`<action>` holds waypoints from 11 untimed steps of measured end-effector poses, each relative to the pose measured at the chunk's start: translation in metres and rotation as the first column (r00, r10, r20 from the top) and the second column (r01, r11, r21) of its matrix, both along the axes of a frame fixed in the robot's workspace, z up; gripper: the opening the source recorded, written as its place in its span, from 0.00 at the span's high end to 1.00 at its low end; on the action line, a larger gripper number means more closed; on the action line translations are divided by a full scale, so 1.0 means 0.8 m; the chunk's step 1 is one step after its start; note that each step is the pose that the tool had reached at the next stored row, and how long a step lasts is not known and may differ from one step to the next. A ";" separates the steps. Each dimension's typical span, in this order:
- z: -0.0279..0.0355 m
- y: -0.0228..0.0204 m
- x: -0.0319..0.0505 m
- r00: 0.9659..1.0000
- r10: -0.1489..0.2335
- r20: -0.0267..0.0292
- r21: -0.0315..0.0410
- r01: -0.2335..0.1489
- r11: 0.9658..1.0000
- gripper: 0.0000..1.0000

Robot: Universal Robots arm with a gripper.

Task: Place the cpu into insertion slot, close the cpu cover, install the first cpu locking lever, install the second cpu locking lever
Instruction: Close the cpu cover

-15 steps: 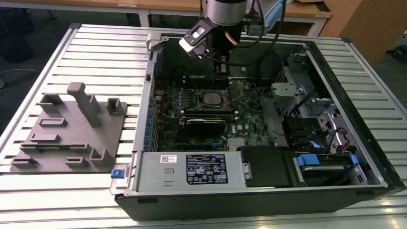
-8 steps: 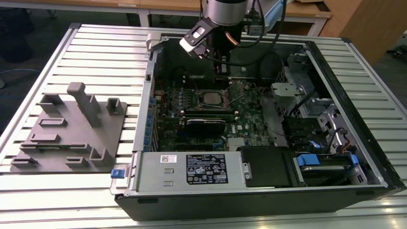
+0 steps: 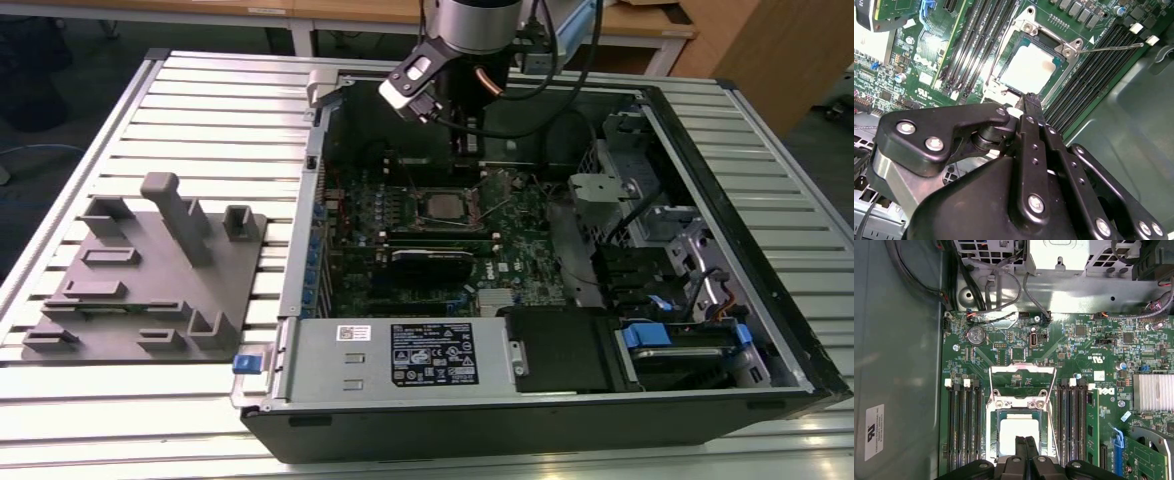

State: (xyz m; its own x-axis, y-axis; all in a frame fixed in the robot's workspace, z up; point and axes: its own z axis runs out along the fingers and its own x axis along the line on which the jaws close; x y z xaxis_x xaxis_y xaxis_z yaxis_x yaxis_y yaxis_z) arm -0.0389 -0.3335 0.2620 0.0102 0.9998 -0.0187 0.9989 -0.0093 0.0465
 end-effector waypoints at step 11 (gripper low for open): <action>0.0000 0.0000 0.003 1.000 0.000 0.000 0.000 0.000 1.000 0.90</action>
